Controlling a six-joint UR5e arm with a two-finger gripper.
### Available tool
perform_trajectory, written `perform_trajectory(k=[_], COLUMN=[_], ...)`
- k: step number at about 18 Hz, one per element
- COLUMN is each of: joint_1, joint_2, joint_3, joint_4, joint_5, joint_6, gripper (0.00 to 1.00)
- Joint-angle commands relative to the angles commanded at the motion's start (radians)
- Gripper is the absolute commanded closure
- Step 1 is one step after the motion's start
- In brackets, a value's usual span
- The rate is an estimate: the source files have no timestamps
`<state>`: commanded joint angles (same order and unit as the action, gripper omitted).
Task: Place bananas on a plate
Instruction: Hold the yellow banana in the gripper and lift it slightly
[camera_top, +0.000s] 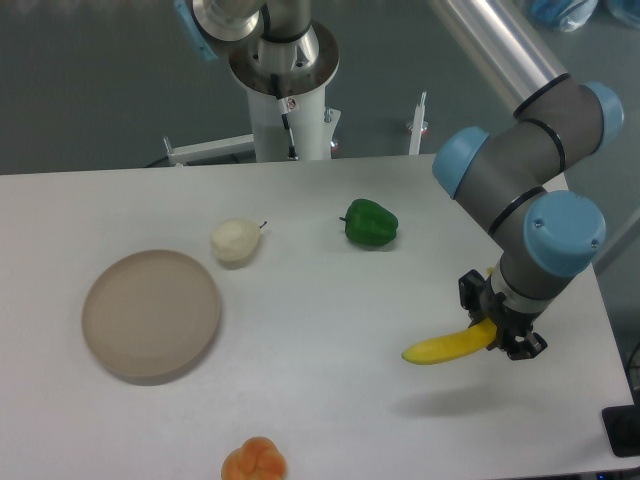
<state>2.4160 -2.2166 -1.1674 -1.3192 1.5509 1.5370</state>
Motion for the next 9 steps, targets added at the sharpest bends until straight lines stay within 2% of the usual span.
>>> perform_trajectory(k=[6,9], joint_1=[-0.015,-0.061], joint_2=[0.005,0.017], joint_3=[0.000,-0.015], joint_4=[0.000,-0.002], joint_5=[0.002,0.008], joint_6=[-0.018,-0.044], gripper=[0.94,0.93])
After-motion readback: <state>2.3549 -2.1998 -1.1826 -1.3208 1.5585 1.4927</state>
